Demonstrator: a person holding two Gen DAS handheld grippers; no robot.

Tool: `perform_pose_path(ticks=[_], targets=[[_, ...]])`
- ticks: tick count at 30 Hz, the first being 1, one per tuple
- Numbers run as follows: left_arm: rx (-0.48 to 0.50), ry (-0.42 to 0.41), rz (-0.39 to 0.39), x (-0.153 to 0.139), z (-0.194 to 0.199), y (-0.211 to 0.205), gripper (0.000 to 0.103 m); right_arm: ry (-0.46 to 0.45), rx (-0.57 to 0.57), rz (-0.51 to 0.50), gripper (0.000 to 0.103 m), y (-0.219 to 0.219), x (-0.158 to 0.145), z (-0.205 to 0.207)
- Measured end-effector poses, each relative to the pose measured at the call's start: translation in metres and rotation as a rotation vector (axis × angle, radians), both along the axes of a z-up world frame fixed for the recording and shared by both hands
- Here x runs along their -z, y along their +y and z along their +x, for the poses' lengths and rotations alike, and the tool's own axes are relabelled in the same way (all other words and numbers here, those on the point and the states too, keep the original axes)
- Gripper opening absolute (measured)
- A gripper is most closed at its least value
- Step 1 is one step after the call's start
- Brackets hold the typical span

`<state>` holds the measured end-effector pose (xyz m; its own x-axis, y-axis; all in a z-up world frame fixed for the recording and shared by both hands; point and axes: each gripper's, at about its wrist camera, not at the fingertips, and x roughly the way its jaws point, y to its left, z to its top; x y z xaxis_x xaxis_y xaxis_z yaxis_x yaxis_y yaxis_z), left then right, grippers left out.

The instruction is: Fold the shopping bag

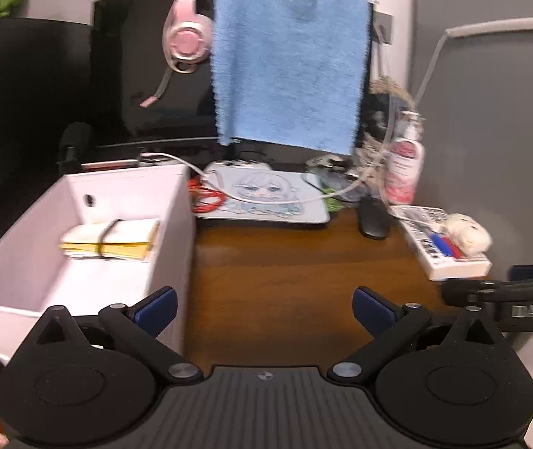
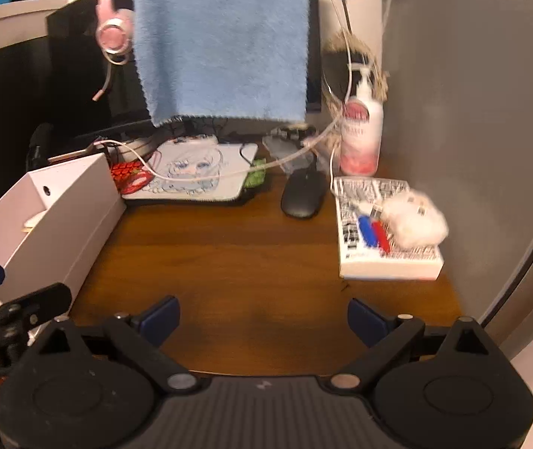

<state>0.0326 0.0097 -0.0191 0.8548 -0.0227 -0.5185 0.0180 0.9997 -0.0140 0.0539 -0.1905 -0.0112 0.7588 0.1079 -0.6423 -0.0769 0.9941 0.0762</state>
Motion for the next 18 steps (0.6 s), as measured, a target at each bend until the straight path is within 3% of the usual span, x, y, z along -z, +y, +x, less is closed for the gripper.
perform_pose_path(ticks=[11,18], targets=[[-0.063,-0.048,0.006,-0.017,-0.025,0.012,0.102,-0.070,-0.046,0.090,0.097,0.010,-0.024,-0.028],[-0.070,-0.045,-0.009,-0.020,-0.029,0.016,0.102,-0.106,-0.032,0.054,0.097,0.023,-0.027,-0.036]])
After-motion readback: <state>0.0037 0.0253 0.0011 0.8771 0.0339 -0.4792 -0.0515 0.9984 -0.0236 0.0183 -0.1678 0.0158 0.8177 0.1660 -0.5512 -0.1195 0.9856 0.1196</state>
